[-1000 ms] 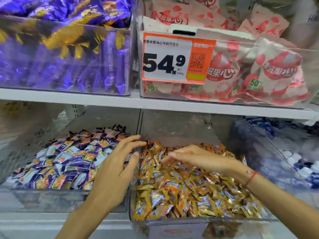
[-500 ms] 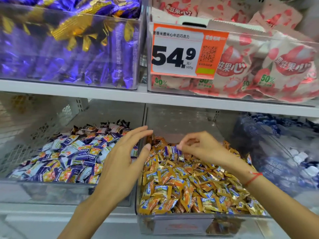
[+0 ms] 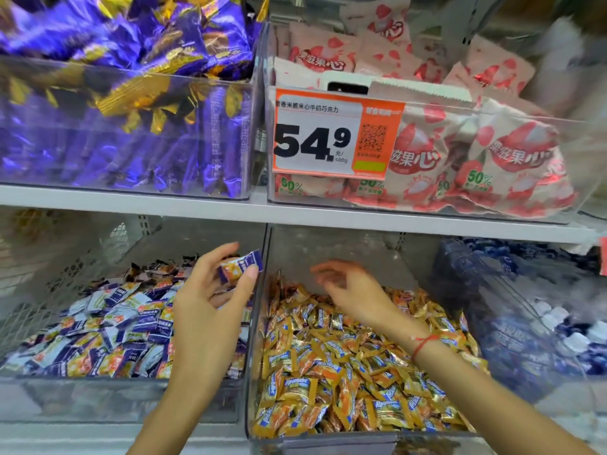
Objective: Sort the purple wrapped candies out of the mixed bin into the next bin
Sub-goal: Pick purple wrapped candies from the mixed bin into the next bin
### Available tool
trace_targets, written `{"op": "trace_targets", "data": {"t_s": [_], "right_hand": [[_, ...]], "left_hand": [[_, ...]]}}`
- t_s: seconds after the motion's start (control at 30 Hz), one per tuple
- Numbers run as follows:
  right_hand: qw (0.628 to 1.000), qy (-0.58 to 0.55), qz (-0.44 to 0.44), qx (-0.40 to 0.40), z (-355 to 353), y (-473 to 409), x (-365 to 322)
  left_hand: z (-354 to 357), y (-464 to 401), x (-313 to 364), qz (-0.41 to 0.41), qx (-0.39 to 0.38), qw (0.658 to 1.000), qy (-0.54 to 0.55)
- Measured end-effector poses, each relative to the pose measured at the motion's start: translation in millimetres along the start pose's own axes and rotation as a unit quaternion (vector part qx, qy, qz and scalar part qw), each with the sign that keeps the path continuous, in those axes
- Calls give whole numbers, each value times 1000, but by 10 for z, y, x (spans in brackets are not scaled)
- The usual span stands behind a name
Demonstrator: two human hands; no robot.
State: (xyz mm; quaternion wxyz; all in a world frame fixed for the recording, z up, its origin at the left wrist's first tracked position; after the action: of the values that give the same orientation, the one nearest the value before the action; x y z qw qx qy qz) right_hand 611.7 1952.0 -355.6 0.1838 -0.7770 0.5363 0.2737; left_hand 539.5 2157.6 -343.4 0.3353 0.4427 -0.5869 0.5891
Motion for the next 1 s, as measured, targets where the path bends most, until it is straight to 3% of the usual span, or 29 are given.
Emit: {"op": "trace_targets", "data": {"t_s": [0.1, 0.23, 0.43, 0.53, 0.77, 0.9, 1.0], "right_hand": [[976, 178, -81, -91, 425, -230, -57], [935, 301, -54, -183, 682, -344, 93], [872, 448, 2, -200, 226, -70, 639], [858, 475, 15, -196, 70, 37, 821], [869, 455, 103, -167, -330, 132, 772], [914, 402, 28, -46, -341, 44, 442], [936, 340, -2, -89, -56, -153, 393]], "left_hand": [[-59, -28, -71, -24, 5, 1000, 19], [-61, -38, -89, -33, -4, 999, 15], [-10, -42, -82, -37, -21, 999, 19], [23, -21, -70, -38, -32, 999, 18], [57, 13, -13, -20, -45, 999, 12], [77, 21, -21, -19, -45, 999, 13], [84, 21, -32, -19, -40, 999, 4]]}}
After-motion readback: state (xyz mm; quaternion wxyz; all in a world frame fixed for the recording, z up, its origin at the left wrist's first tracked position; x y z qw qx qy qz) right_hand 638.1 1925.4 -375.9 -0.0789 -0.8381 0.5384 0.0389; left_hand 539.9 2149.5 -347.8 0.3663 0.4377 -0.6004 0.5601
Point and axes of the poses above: each hand's wrist, its own y-axis away from the middle knuckle, its own z-axis out of the palm, x = y × z, the point moved 6 cm from there along -y, towards the middle knuckle, and after that the axes turned 13 degrees about -x, right-handed, at the moved point
